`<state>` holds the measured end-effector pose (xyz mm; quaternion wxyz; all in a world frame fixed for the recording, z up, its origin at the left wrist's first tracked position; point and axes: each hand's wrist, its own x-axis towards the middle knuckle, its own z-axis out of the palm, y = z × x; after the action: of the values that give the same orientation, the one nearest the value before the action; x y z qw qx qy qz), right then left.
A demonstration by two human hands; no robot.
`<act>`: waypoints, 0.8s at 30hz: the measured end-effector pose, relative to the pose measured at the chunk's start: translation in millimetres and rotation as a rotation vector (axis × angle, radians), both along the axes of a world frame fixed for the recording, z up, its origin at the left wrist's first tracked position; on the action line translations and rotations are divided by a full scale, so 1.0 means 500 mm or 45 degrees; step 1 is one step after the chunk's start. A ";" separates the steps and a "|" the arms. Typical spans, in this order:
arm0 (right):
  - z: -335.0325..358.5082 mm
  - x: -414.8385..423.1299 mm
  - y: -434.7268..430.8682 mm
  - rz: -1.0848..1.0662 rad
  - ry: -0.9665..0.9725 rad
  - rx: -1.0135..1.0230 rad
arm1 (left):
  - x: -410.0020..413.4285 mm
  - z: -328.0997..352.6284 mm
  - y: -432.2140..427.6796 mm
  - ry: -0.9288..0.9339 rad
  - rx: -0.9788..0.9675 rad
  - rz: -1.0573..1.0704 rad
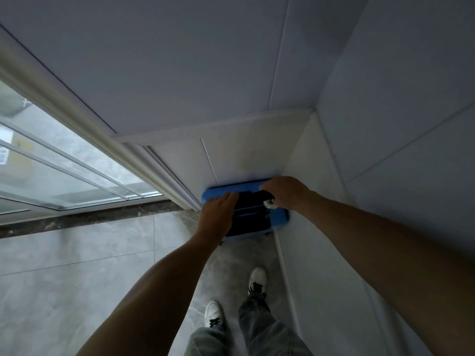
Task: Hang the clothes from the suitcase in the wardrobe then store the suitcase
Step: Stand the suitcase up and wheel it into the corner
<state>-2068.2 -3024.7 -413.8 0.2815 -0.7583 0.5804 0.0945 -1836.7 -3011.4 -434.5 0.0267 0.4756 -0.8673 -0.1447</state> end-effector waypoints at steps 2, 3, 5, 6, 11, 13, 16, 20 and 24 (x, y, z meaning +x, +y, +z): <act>0.000 0.000 -0.002 0.057 0.007 0.010 | 0.004 -0.002 0.013 0.044 0.006 0.013; -0.001 0.000 -0.005 0.067 0.008 -0.008 | 0.004 -0.003 0.012 0.055 0.003 0.025; -0.009 -0.001 -0.005 0.035 0.013 -0.056 | 0.004 -0.006 0.005 0.051 -0.010 0.033; -0.012 -0.001 -0.001 -0.005 0.014 -0.087 | 0.003 -0.006 0.002 0.045 -0.010 0.027; -0.059 0.015 0.063 -0.598 -0.253 -0.236 | 0.012 -0.009 -0.011 0.061 0.033 -0.046; -0.061 0.039 0.093 -1.023 -0.419 -0.322 | 0.014 -0.011 -0.017 0.065 0.070 -0.055; -0.059 0.086 0.116 -1.712 -0.696 -0.157 | 0.017 -0.012 -0.028 0.051 0.164 -0.091; -0.040 0.153 0.125 -2.215 -1.429 0.291 | 0.023 0.000 -0.040 0.092 0.267 -0.167; -0.016 0.195 0.120 -2.240 -1.781 0.210 | 0.035 0.011 -0.051 0.089 0.305 -0.253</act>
<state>-1970.5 -2964.8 -421.7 0.5629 0.0489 0.6198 -0.5446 -1819.0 -3036.8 -428.8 -0.0145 0.3818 -0.8852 -0.2655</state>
